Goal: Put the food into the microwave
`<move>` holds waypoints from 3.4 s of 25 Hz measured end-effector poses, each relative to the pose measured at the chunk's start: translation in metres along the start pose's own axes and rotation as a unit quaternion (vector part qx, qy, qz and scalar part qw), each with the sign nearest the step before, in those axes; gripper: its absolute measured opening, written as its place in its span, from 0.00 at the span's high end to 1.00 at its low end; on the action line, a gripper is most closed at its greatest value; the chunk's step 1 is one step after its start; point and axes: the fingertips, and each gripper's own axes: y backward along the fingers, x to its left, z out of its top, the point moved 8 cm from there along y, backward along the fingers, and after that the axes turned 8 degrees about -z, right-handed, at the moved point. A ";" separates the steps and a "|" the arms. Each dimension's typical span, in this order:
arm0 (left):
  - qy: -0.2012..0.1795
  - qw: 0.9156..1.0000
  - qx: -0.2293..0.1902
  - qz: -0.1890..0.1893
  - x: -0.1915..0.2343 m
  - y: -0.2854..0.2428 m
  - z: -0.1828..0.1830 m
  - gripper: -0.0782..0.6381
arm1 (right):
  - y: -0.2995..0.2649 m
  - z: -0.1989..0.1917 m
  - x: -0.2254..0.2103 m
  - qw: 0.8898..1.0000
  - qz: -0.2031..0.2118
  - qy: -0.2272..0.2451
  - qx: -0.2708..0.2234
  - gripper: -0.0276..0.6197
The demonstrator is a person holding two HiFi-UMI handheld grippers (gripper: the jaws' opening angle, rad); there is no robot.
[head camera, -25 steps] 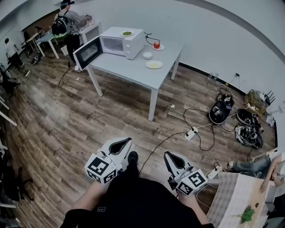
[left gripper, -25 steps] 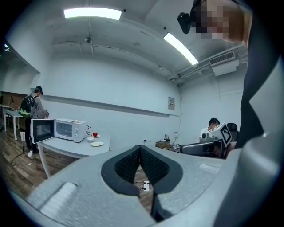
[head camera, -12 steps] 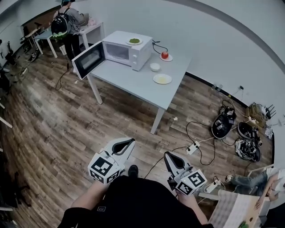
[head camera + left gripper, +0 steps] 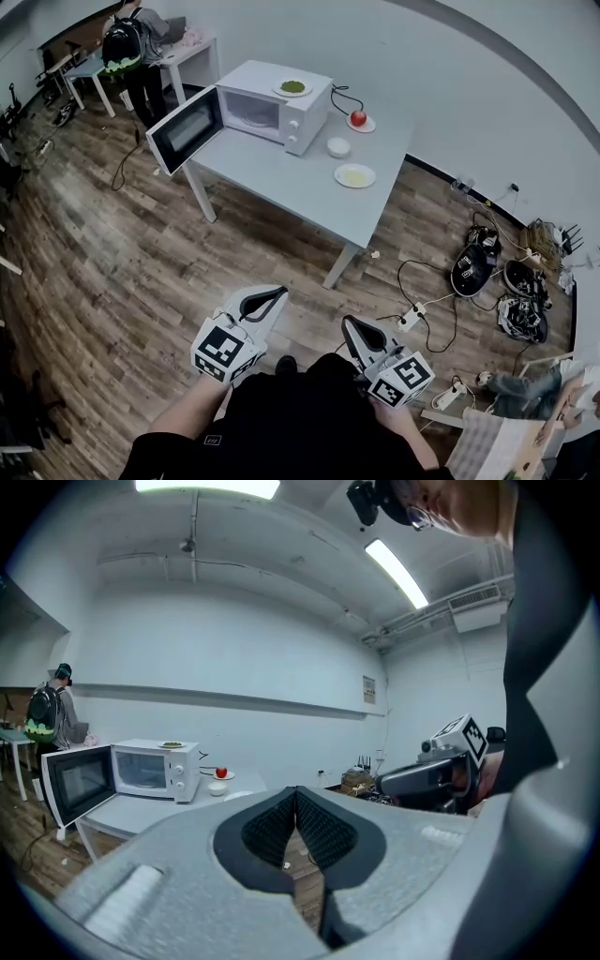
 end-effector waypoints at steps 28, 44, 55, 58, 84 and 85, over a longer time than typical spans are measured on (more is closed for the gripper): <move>0.026 0.998 0.040 0.034 0.198 -0.216 0.024 0.88 | -0.195 0.070 -0.232 0.998 0.039 -0.029 0.038 0.94; 0.001 0.997 0.074 -0.023 0.298 -0.290 0.020 0.88 | -0.290 0.095 -0.286 0.997 0.003 -0.048 0.061 0.94; -0.035 0.990 0.122 -0.056 0.353 -0.349 0.003 0.88 | -0.327 0.071 -0.332 0.993 -0.002 -0.057 0.108 0.94; -0.074 0.982 0.160 -0.070 0.357 -0.370 -0.017 0.88 | -0.334 0.060 -0.348 0.992 -0.009 -0.059 0.110 0.94; -0.402 0.817 0.360 -0.204 0.333 -0.495 -0.143 0.67 | -0.334 -0.022 -0.411 0.985 -0.067 -0.120 0.100 0.94; -0.409 0.814 0.358 -0.206 0.331 -0.498 -0.144 0.67 | -0.332 -0.023 -0.413 0.985 -0.069 -0.121 0.099 0.94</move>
